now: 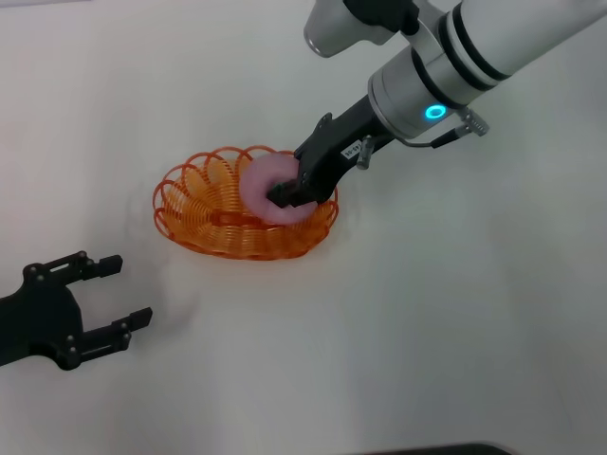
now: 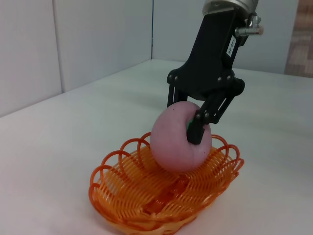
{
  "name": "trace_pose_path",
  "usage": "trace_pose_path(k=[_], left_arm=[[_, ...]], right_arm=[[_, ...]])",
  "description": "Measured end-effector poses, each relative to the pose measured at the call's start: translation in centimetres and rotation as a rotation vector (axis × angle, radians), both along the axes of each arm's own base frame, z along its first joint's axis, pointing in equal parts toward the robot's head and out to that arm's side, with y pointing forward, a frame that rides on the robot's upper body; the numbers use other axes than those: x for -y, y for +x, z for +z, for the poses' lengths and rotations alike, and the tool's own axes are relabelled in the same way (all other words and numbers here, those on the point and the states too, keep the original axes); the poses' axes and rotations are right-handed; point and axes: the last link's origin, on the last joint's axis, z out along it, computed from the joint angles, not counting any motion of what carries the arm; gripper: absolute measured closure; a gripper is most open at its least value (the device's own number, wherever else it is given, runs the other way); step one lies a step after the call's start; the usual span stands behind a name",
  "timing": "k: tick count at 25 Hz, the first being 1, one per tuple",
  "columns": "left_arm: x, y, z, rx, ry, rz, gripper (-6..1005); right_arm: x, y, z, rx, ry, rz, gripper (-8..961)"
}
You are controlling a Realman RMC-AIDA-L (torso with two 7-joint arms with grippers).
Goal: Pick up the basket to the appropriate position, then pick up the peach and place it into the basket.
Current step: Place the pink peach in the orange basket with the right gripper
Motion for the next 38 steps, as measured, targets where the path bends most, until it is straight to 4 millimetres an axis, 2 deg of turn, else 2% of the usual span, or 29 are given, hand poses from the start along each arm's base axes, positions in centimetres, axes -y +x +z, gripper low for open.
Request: trace_pose_path(k=[17,27,33,38], left_arm=[[0.09,-0.18,0.41,-0.003,0.013,0.005,267],[0.19,-0.29,0.48,-0.005,0.014,0.009,267],[0.17,-0.23,0.48,-0.003,0.012,0.006,267],[0.15,-0.21,0.48,-0.002,0.012,0.006,268]], right_arm=[[-0.07,-0.07,0.17,-0.007,0.005,0.003,569],[-0.05,-0.06,0.16,-0.013,0.006,-0.007,107],[-0.04,-0.07,0.11,-0.014,0.007,-0.01,1],[-0.02,0.04,0.09,-0.014,0.008,-0.01,6]])
